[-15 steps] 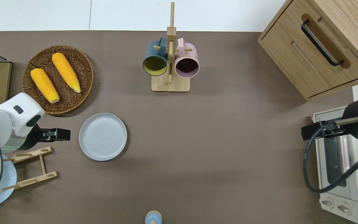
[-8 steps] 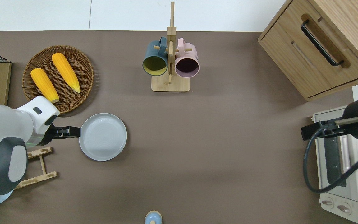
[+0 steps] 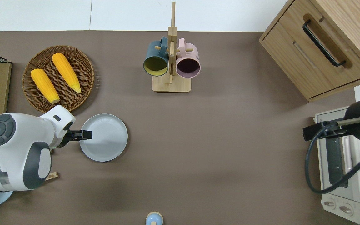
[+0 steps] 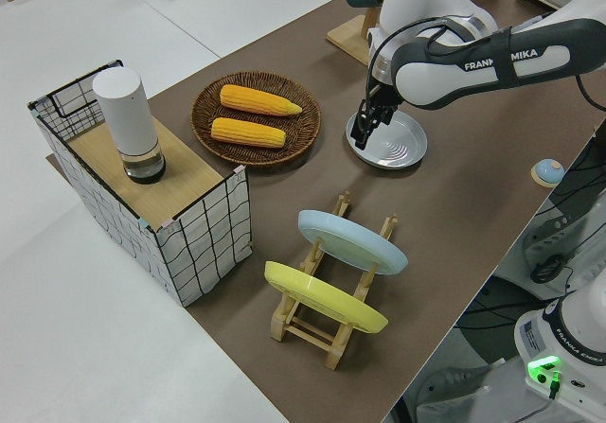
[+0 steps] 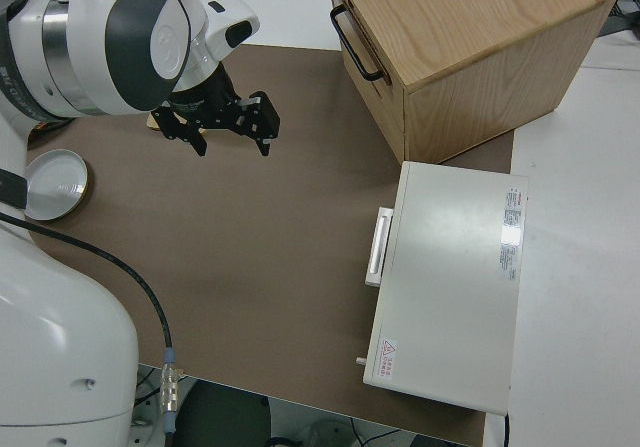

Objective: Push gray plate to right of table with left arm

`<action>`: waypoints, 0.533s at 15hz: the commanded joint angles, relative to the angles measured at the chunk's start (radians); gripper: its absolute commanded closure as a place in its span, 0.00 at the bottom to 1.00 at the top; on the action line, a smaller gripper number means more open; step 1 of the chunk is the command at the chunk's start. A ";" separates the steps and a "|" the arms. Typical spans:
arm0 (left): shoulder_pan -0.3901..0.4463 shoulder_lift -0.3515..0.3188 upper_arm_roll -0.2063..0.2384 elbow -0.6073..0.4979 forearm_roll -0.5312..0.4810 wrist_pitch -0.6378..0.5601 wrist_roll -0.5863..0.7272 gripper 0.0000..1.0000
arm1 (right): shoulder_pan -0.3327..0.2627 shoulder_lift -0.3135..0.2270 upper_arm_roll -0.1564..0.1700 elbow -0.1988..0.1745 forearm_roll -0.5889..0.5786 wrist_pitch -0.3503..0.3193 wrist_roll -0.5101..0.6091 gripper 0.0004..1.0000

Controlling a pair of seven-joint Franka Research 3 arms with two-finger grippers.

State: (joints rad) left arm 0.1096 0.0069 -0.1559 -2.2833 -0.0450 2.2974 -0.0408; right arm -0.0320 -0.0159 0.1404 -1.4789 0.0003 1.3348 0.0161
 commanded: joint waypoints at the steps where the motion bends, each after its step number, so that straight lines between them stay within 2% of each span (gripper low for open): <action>1: -0.007 0.018 0.004 -0.053 -0.012 0.082 -0.010 0.01 | -0.020 -0.002 0.016 0.009 0.004 -0.016 0.012 0.02; 8: -0.007 0.039 0.004 -0.111 -0.012 0.169 -0.021 0.01 | -0.019 -0.002 0.016 0.009 0.004 -0.016 0.013 0.02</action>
State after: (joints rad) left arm 0.1096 0.0432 -0.1559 -2.3614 -0.0450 2.4160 -0.0489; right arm -0.0320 -0.0159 0.1404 -1.4789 0.0003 1.3348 0.0161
